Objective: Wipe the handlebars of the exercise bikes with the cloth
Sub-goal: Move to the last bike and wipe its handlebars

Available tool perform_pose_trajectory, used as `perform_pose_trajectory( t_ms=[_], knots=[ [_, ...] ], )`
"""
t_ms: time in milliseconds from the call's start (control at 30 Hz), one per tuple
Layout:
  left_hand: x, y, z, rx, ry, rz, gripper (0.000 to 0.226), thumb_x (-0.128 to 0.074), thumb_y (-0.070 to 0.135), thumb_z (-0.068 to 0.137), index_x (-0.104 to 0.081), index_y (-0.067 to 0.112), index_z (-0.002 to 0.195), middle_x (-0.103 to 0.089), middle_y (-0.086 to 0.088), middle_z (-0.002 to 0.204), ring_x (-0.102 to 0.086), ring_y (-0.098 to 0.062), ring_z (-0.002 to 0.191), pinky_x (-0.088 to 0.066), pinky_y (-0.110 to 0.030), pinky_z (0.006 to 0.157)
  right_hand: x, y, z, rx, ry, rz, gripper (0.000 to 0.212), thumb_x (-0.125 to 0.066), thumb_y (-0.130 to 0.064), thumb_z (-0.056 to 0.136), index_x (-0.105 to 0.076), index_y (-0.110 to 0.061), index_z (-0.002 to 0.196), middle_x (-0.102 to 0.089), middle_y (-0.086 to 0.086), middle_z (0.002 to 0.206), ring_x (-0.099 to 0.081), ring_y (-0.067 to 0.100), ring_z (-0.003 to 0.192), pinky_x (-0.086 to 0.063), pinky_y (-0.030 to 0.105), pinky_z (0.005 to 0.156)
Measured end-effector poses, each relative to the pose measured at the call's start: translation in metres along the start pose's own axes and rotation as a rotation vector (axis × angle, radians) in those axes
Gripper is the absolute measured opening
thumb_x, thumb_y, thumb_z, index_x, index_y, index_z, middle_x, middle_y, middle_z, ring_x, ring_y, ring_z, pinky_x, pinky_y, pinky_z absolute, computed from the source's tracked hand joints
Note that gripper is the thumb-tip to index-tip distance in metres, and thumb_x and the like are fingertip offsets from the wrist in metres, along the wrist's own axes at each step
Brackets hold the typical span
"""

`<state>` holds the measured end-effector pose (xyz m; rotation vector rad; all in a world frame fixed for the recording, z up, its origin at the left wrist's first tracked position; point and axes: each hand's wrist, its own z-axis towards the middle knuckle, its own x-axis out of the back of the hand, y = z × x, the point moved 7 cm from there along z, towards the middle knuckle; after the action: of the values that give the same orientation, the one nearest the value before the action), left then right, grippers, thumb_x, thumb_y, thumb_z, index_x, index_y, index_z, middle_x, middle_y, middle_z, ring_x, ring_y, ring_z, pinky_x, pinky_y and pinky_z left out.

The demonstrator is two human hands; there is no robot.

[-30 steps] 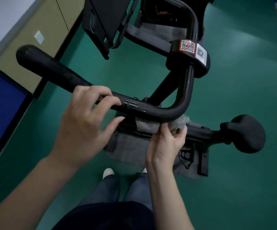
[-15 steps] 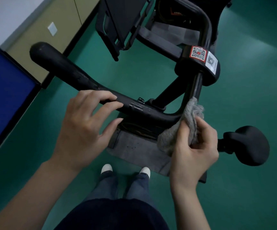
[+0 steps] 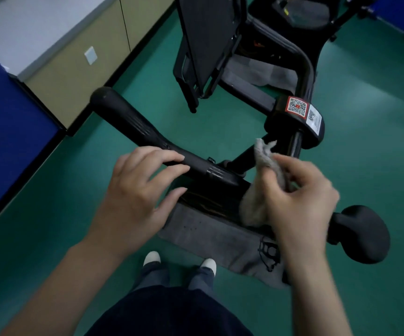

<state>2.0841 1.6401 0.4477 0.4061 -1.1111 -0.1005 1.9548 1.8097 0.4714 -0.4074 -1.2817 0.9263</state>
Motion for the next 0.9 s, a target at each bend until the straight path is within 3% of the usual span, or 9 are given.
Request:
perform_pose_trajectory(
  t_ms=[133, 233, 300, 400, 533, 667, 733, 833, 900],
  knots=[
    [-0.002, 0.000, -0.003, 0.006, -0.032, -0.028, 0.030, -0.065, 0.023, 0.081, -0.067, 0.011, 0.109, -0.060, -0.003, 0.120, -0.048, -0.024, 0.113, -0.032, -0.035, 0.093, -0.026, 0.010, 0.026, -0.039, -0.357, -0.233, 0.013, -0.063, -0.016, 0.082, -0.074, -0.022, 0.085, -0.066, -0.006, 0.068, -0.058, 0.008, 0.067, -0.036, 0.007, 0.057],
    [-0.003, -0.001, -0.005, 0.008, -0.038, -0.040, 0.030, -0.063, 0.024, 0.082, -0.067, 0.011, 0.109, -0.059, -0.003, 0.121, -0.048, -0.023, 0.115, -0.032, -0.034, 0.095, -0.059, 0.003, 0.031, -0.026, -0.600, -0.311, 0.018, -0.057, -0.017, 0.083, -0.074, -0.021, 0.088, -0.071, 0.003, 0.081, -0.063, 0.018, 0.082, -0.041, 0.018, 0.067],
    [-0.004, -0.001, -0.006, 0.017, -0.036, -0.047, 0.030, -0.063, 0.024, 0.082, -0.067, 0.011, 0.109, -0.059, -0.002, 0.122, -0.048, -0.023, 0.115, -0.031, -0.034, 0.096, -0.073, -0.007, 0.034, -0.014, -0.657, -0.277, 0.015, -0.059, -0.019, 0.084, -0.073, -0.022, 0.085, -0.071, 0.003, 0.082, -0.064, 0.019, 0.085, -0.041, 0.020, 0.068],
    [-0.005, 0.000, -0.007, 0.025, -0.028, -0.052, 0.029, -0.065, 0.022, 0.082, -0.067, 0.010, 0.109, -0.059, -0.003, 0.122, -0.048, -0.024, 0.115, -0.034, -0.037, 0.095, -0.086, -0.028, 0.033, 0.019, -0.676, -0.139, 0.012, -0.062, -0.021, 0.083, -0.072, -0.027, 0.079, -0.070, -0.007, 0.076, -0.064, 0.006, 0.078, -0.045, 0.012, 0.057],
    [-0.005, -0.001, -0.006, 0.019, -0.028, -0.062, 0.029, -0.065, 0.022, 0.082, -0.067, 0.010, 0.109, -0.058, -0.004, 0.122, -0.049, -0.024, 0.115, -0.037, -0.039, 0.093, -0.072, -0.030, 0.036, 0.060, -0.649, -0.132, 0.011, -0.064, -0.021, 0.082, -0.072, -0.029, 0.079, -0.068, -0.013, 0.071, -0.060, 0.002, 0.073, -0.039, 0.002, 0.058],
    [-0.004, -0.002, -0.005, 0.019, -0.010, -0.057, 0.027, -0.067, 0.020, 0.082, -0.067, 0.010, 0.107, -0.059, -0.004, 0.121, -0.049, -0.024, 0.113, -0.038, -0.039, 0.093, -0.036, -0.009, 0.036, 0.028, -0.485, -0.263, 0.011, -0.064, -0.017, 0.082, -0.074, -0.020, 0.085, -0.067, -0.001, 0.071, -0.061, 0.016, 0.075, -0.033, 0.014, 0.056],
    [-0.004, -0.003, -0.004, 0.020, -0.003, -0.054, 0.026, -0.067, 0.019, 0.082, -0.067, 0.010, 0.106, -0.059, -0.004, 0.120, -0.049, -0.024, 0.112, -0.040, -0.041, 0.092, -0.039, -0.006, 0.025, 0.007, -0.470, -0.268, 0.014, -0.063, -0.015, 0.082, -0.074, -0.018, 0.088, -0.071, 0.002, 0.077, -0.064, 0.020, 0.080, -0.039, 0.017, 0.066],
    [-0.004, -0.002, -0.004, 0.013, -0.011, -0.042, 0.026, -0.066, 0.019, 0.083, -0.067, 0.010, 0.107, -0.059, -0.004, 0.120, -0.049, -0.025, 0.112, -0.040, -0.042, 0.092, -0.053, -0.021, 0.012, 0.036, -0.379, -0.202, 0.014, -0.060, -0.012, 0.082, -0.073, -0.015, 0.088, -0.072, 0.005, 0.084, -0.065, 0.024, 0.083, -0.049, 0.033, 0.077],
    [-0.004, -0.002, -0.004, 0.003, -0.022, -0.040, 0.026, -0.066, 0.019, 0.083, -0.067, 0.010, 0.108, -0.059, -0.004, 0.121, -0.049, -0.025, 0.113, -0.041, -0.043, 0.091, -0.063, -0.035, 0.006, 0.077, -0.325, -0.140, 0.013, -0.061, -0.011, 0.081, -0.072, -0.013, 0.089, -0.070, 0.004, 0.085, -0.063, 0.021, 0.082, -0.046, 0.029, 0.076]
  ],
)
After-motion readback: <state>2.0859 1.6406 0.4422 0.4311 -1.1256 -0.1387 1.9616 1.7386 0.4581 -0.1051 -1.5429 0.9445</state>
